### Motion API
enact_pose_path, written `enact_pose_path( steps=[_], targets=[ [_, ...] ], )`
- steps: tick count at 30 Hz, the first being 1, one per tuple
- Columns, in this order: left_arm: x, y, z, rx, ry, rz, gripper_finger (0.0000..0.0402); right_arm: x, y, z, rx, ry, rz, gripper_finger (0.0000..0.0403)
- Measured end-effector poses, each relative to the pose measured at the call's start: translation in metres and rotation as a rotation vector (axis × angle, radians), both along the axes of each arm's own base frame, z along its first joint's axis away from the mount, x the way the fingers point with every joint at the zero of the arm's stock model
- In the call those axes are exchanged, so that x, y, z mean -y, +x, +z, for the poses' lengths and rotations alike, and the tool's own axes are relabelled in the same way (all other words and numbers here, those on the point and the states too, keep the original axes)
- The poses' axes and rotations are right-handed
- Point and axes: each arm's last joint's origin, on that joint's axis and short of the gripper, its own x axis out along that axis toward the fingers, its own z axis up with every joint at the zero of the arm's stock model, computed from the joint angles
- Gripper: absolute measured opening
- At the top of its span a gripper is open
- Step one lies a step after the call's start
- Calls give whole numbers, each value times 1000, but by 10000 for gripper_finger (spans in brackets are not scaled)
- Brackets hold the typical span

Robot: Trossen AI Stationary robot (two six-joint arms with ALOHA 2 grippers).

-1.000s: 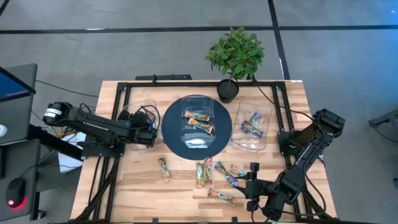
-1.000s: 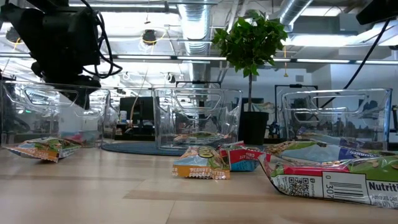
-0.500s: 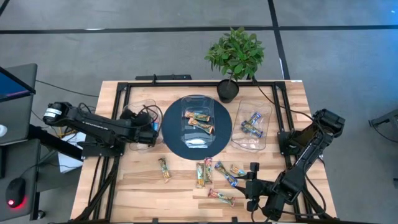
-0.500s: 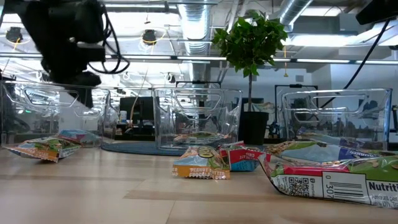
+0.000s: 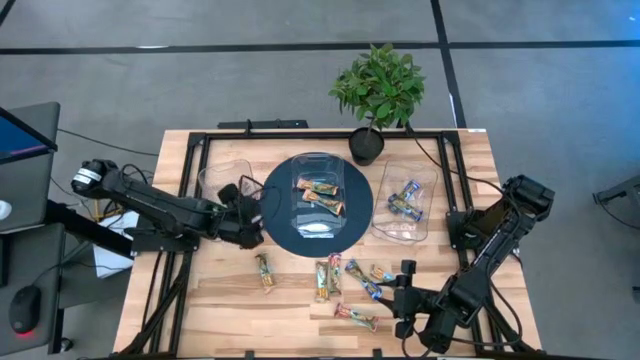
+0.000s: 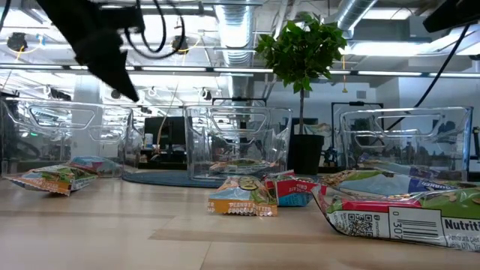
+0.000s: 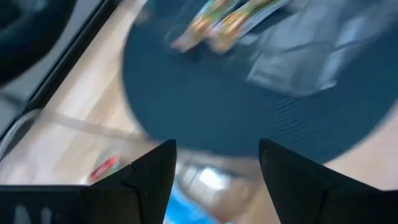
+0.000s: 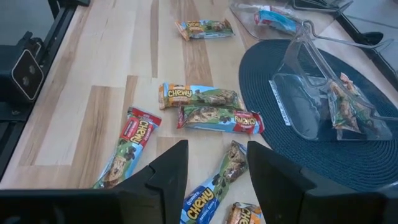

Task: Pick and place Granola Bars by type
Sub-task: Put the blue granola bar into the right transparent bin

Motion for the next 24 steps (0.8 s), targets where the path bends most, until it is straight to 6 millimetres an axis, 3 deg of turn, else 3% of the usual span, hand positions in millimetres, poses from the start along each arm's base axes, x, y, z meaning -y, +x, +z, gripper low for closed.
enact_pose_path(
  steps=[11, 20, 24],
  targets=[
    [55, 8, 15, 164, -38, -458, 224, 20, 14, -15, -22, 20, -61, 159],
    [87, -5, 20, 242, -100, -584, 224, 33, 25, -23, -34, 65, -95, 159],
    [101, -7, 19, 286, -79, -611, 224, 32, 30, -25, -43, 98, -30, 159]
  ],
)
